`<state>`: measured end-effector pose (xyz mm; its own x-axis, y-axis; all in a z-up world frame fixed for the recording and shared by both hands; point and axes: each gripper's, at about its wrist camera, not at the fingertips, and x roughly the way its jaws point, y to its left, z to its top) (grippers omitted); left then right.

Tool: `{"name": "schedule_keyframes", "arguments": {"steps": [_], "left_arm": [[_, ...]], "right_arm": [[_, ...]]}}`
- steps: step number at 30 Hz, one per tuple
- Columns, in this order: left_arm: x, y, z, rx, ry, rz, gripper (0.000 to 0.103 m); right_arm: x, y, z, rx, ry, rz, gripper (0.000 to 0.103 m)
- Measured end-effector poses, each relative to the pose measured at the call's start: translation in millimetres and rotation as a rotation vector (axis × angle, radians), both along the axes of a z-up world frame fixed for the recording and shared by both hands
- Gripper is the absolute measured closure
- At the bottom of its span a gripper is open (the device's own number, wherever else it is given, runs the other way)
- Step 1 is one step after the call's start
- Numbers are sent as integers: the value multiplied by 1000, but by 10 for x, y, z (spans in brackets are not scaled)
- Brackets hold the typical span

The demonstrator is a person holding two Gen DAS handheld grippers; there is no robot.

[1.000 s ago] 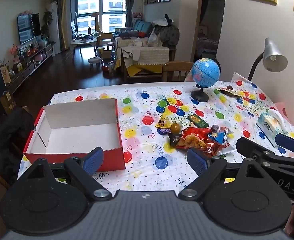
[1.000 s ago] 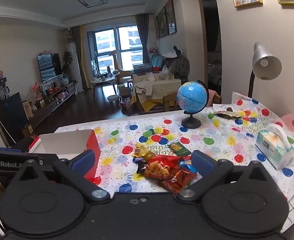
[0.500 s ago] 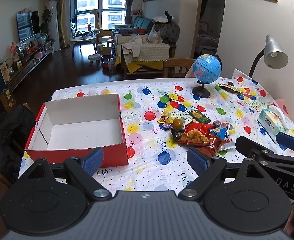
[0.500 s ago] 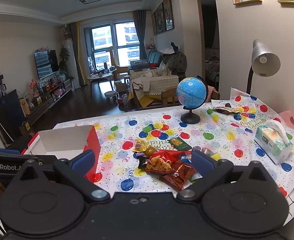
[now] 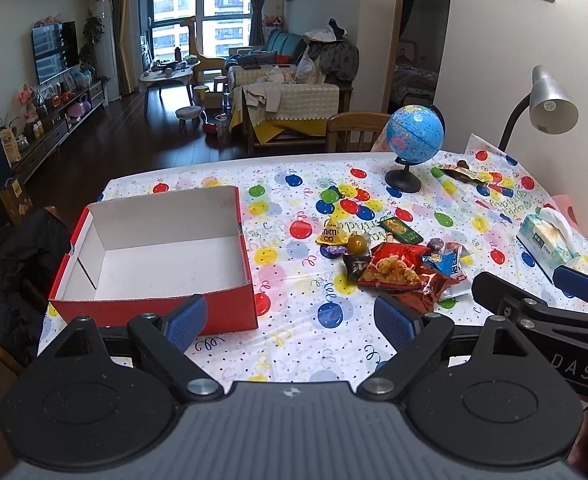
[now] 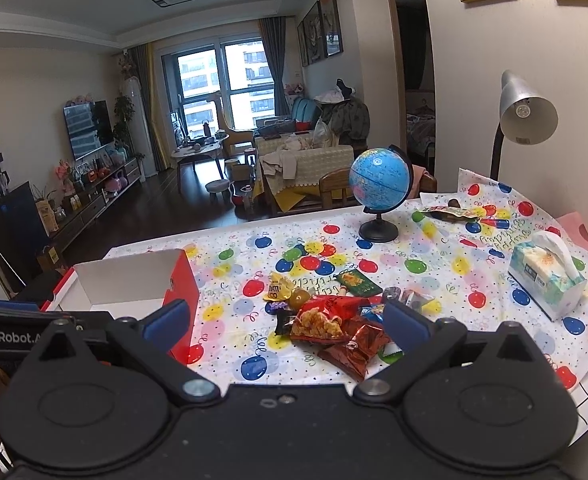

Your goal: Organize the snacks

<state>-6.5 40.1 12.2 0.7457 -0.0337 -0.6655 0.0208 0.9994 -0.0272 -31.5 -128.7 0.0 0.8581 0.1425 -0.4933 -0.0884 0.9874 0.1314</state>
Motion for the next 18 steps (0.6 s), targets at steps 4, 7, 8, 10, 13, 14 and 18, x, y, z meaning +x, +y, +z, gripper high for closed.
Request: {"name": "schedule_keyframes", "arguments": {"steps": [4, 7, 8, 10, 13, 14, 18], "left_arm": [[9, 4, -7, -3, 4, 3, 12], [19, 13, -16, -3, 7, 4, 12], [20, 16, -21, -4, 8, 4, 12], [14, 30, -28, -4, 8, 5, 12], [14, 52, -34, -3, 11, 7, 12], [21, 52, -37, -3, 13, 8, 12], [21, 59, -42, -3, 14, 8, 13]], "right_arm": [[2, 7, 1, 0, 2, 0, 0], [1, 20, -9, 1, 6, 1, 0], [10, 32, -16, 1, 9, 1, 0], [20, 45, -23, 5, 16, 3, 0], [38, 63, -27, 8, 26, 5, 0], [42, 68, -29, 7, 28, 5, 0], [50, 76, -25, 2, 29, 5, 0]]}}
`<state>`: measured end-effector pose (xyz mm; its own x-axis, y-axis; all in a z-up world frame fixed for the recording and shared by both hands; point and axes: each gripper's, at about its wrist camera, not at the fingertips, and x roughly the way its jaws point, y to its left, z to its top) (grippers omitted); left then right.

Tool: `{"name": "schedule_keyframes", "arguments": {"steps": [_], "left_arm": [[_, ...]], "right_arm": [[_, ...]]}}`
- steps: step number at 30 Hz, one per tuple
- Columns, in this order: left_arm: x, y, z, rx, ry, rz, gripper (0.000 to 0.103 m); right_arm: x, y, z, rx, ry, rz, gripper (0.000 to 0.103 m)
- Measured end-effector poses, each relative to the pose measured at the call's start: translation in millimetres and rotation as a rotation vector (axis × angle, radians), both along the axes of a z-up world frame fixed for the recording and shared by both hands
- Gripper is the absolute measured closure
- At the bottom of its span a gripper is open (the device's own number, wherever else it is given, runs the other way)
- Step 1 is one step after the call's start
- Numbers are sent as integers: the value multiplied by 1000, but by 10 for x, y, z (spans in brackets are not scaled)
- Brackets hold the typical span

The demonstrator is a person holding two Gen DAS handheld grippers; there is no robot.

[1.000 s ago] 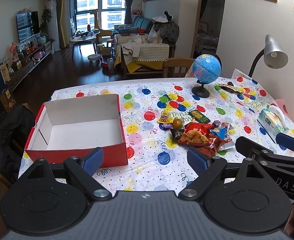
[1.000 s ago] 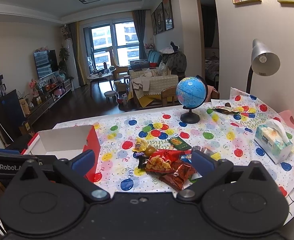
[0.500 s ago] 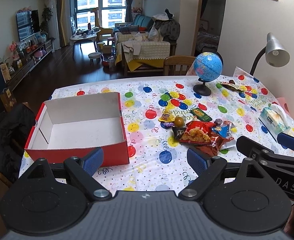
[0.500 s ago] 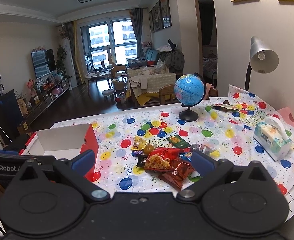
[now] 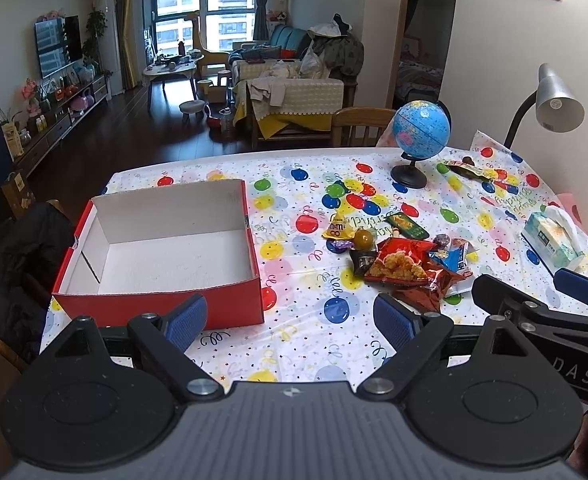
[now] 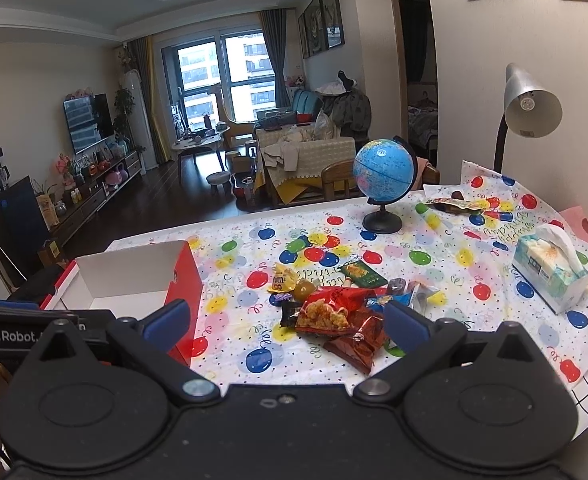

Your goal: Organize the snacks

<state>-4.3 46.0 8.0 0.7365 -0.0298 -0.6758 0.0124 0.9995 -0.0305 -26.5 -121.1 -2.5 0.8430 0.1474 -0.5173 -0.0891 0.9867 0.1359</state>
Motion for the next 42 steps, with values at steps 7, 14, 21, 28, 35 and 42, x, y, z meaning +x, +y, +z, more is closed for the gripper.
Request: {"name": "schedule_keyframes", "arguments": {"steps": [7, 14, 21, 28, 35, 42], "left_arm": [[3, 29, -21, -3, 2, 4, 13], [5, 30, -29, -3, 3, 2, 13], [40, 43, -45, -7, 3, -6, 13], [167, 68, -38, -15, 3, -40, 13], [263, 105, -100, -20, 6, -84, 12], [483, 9, -243, -21, 32, -95, 12]], "right_arm": [[2, 31, 2, -14, -3, -4, 1], [32, 48, -4, 0, 18, -3, 1], [78, 92, -7, -3, 19, -15, 0], [101, 183, -7, -17, 11, -37, 1], [91, 198, -27, -46, -9, -93, 1], [205, -92, -154, -5, 19, -151, 2]]}}
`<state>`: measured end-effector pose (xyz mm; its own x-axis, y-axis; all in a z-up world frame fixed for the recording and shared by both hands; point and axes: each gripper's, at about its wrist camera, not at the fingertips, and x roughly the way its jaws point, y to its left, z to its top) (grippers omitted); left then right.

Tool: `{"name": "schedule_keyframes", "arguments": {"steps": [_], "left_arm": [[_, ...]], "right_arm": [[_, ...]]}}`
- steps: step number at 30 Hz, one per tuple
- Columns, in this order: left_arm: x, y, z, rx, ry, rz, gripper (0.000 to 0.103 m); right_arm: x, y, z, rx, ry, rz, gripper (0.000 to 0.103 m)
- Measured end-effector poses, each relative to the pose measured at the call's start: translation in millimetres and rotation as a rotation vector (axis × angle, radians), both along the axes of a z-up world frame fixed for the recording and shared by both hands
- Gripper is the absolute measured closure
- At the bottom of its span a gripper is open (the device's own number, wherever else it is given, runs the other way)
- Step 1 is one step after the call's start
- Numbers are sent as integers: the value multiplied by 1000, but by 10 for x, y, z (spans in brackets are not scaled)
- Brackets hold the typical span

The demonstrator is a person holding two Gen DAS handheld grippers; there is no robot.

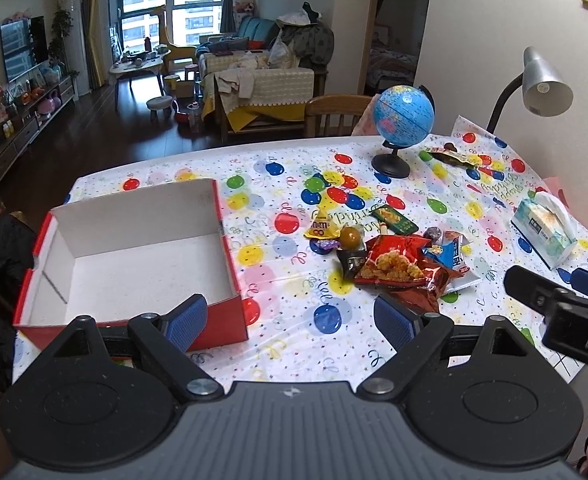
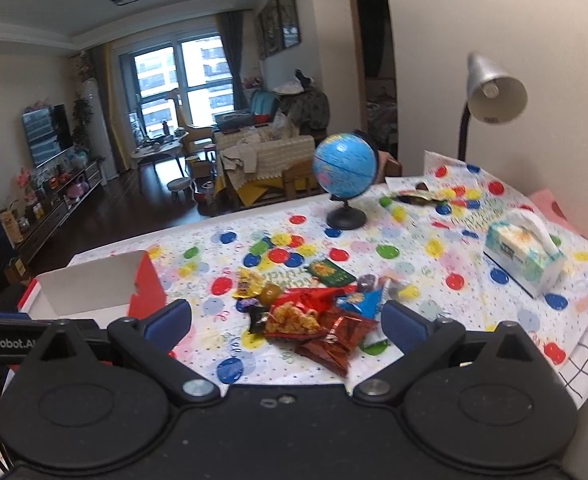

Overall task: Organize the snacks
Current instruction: 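Grasp the red chip bag with the left tool while the right tool grasps the copper foil bag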

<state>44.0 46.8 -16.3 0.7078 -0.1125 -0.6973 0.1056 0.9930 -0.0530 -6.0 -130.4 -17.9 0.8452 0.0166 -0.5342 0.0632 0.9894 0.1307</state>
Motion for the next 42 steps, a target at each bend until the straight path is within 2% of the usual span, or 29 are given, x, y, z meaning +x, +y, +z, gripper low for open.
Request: {"name": "schedule_keyframes", "arguments": {"steps": [6, 11, 19, 23, 28, 42], "left_arm": [[344, -272, -141, 9, 13, 9, 12], [710, -593, -294, 12, 56, -34, 12], [1258, -996, -643, 33, 143, -106, 12], [1525, -1109, -799, 8, 192, -151, 12], [1822, -1270, -1003, -9, 270, -202, 12], [2292, -1441, -1367, -69, 395, -200, 12]], "right_arm": [[273, -331, -244, -10, 41, 29, 7], [571, -572, -537, -11, 128, 100, 12], [948, -781, -919, -10, 217, 210, 16], [1095, -806, -1090, -15, 263, 273, 16], [1264, -808, -1302, -15, 309, 298, 17], [1580, -714, -1630, 35, 368, 294, 17]]}}
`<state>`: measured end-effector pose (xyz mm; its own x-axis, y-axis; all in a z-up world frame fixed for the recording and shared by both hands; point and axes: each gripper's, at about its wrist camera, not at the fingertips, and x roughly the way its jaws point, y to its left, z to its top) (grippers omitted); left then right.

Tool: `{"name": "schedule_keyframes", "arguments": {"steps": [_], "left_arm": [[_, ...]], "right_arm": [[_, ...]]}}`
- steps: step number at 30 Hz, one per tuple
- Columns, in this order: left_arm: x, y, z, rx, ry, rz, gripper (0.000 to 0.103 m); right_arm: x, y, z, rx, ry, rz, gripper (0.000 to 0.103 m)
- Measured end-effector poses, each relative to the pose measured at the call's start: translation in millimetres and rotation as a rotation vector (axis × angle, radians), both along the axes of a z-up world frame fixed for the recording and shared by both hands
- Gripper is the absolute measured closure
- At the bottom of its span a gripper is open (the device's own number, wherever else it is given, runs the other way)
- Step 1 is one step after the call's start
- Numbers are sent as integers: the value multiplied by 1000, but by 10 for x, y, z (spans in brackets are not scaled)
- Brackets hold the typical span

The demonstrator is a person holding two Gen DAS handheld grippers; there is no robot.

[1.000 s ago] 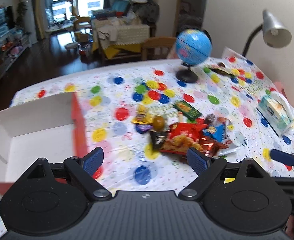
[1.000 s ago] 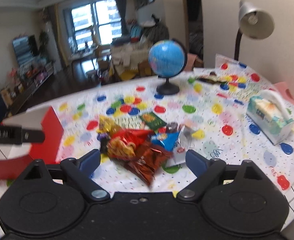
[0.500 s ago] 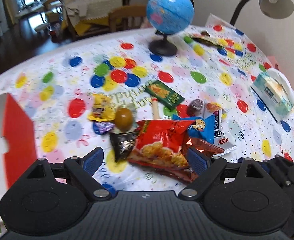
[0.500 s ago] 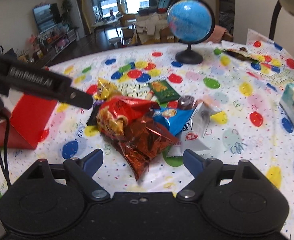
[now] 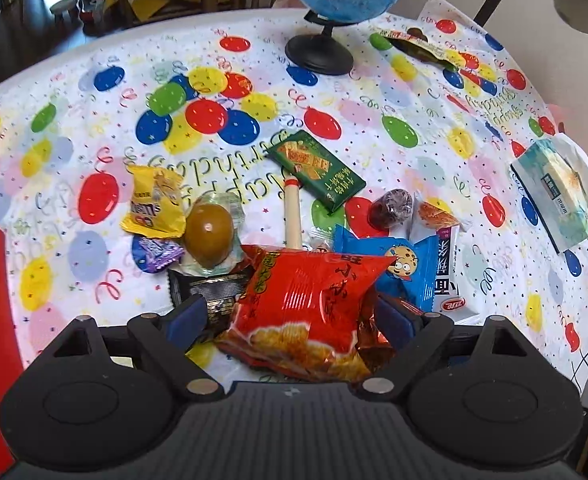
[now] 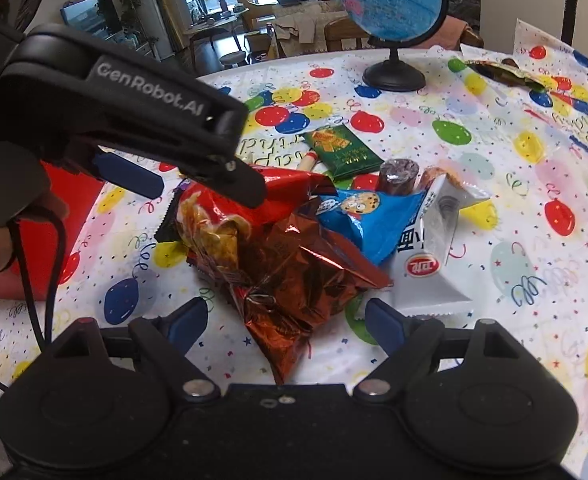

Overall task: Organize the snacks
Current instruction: 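Grasp the red chip bag with the left tool while the right tool grasps the copper foil bag, then carry both bags over the cardboard box and open both tools to drop them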

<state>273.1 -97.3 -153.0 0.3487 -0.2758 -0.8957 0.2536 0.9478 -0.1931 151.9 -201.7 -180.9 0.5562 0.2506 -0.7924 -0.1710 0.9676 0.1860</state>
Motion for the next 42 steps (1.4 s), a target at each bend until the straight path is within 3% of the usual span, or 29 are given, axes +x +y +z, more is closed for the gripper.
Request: {"name": "schedule_keyframes", "arguments": {"steps": [6, 10, 15, 18, 31, 42], "left_arm": [[33, -60, -105, -12, 27, -10, 13], [42, -45, -100, -11, 27, 18, 27], [22, -14, -63, -2, 24, 62, 33], [-33, -19, -26, 9, 13, 75, 34], [-465, 437, 350, -35, -56, 144, 35], [-953, 1085, 867, -23, -163, 186, 35]], "right_arm": [[67, 18, -72, 8, 14, -3, 22], [87, 16, -110, 18, 12, -8, 27], [57, -50, -126, 47, 5, -22, 48], [32, -74, -109, 65, 0, -20, 52], [-304, -41, 196, 64, -62, -38, 55], [-526, 448, 735, 9, -155, -18, 55]]}}
